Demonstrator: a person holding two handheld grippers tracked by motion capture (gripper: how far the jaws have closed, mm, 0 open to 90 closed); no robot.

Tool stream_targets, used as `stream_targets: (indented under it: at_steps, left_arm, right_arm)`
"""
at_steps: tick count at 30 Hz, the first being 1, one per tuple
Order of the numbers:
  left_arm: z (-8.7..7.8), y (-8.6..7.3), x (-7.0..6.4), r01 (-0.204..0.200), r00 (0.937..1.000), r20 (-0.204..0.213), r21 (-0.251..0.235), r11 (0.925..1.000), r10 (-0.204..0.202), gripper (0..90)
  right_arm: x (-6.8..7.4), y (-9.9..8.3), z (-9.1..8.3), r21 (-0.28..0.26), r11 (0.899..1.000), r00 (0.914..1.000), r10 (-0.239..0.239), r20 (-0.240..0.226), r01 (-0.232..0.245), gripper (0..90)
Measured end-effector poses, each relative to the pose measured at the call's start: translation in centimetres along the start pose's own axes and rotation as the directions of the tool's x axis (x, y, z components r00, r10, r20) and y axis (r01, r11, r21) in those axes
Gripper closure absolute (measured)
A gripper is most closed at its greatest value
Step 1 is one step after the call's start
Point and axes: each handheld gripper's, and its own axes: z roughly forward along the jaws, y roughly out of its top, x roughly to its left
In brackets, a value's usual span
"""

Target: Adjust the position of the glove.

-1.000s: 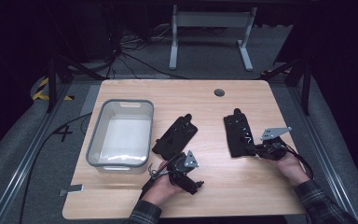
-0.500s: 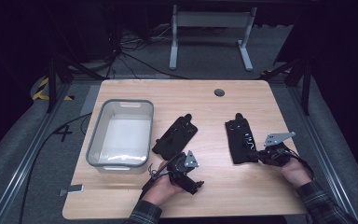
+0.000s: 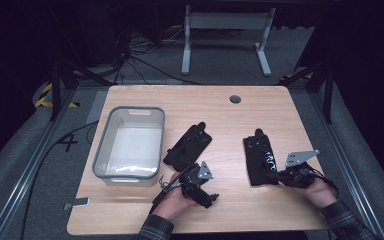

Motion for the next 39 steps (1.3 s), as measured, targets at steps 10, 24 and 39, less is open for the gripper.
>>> stream_targets:
  at_steps: [10, 24, 39]
  left_arm:
    - [0.0, 0.0, 0.0, 0.002, 1.0000, -0.001, 0.001, 1.0000, -0.002, 0.0]
    - [0.0, 0.0, 0.0, 0.003, 1.0000, -0.002, 0.001, 1.0000, -0.003, 0.0]
    - [0.0, 0.0, 0.0, 0.003, 1.0000, -0.002, 0.001, 1.0000, -0.003, 0.0]
  right_arm:
    - [2.4, -1.0, -0.8, 0.008, 1.000, 0.9995, -0.029, -0.007, 0.029, 89.5]
    - [4.5, -2.1, -1.4, 0.009, 1.000, 0.9995, -0.028, -0.015, 0.028, 89.6]
    - [2.8, -1.6, -3.2, -0.057, 0.998, 0.9999, 0.004, 0.015, -0.004, 85.4]
